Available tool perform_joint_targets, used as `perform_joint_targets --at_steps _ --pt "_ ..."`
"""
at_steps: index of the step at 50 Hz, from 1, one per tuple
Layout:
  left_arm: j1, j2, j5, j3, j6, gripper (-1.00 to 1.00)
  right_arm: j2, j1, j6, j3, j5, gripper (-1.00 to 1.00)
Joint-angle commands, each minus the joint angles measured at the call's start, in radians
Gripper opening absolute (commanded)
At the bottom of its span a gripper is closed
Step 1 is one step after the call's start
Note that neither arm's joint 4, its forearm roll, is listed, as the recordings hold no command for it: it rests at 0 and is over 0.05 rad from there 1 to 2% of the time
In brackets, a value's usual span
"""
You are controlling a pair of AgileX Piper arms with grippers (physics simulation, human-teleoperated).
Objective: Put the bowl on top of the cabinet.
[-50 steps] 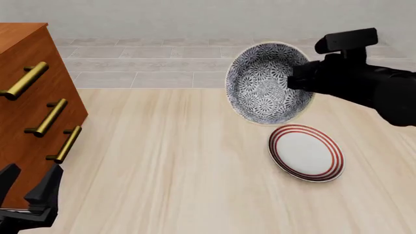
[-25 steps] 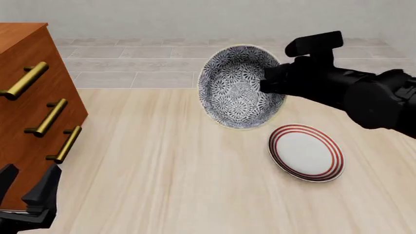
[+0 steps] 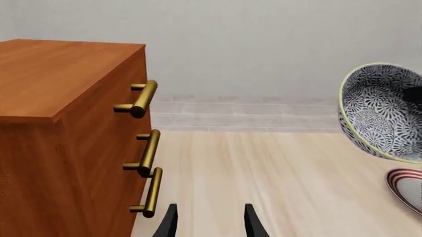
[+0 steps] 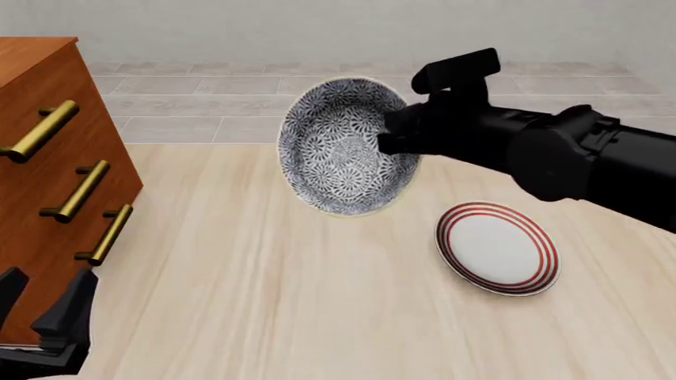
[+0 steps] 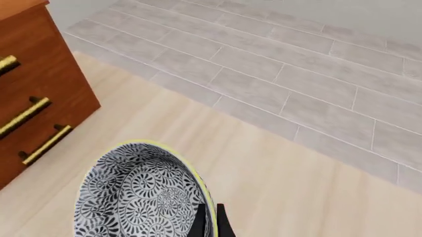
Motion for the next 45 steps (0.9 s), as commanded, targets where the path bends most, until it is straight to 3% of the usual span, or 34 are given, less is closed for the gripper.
perform_joint_targets --at_steps 1,22,45 --pt "-0.002 -0.014 0.007 0.0 -0.004 1.0 0.054 0.04 0.001 -0.062 -0.005 -1.0" --pt "-0.004 -0.031 0.017 0.0 -0.003 1.0 0.155 0.125 -0.031 -0.176 0.004 -1.0" --pt "-0.003 -0.024 0.01 0.0 -0.002 1.0 0.188 0.191 -0.031 -0.201 -0.019 -1.0"
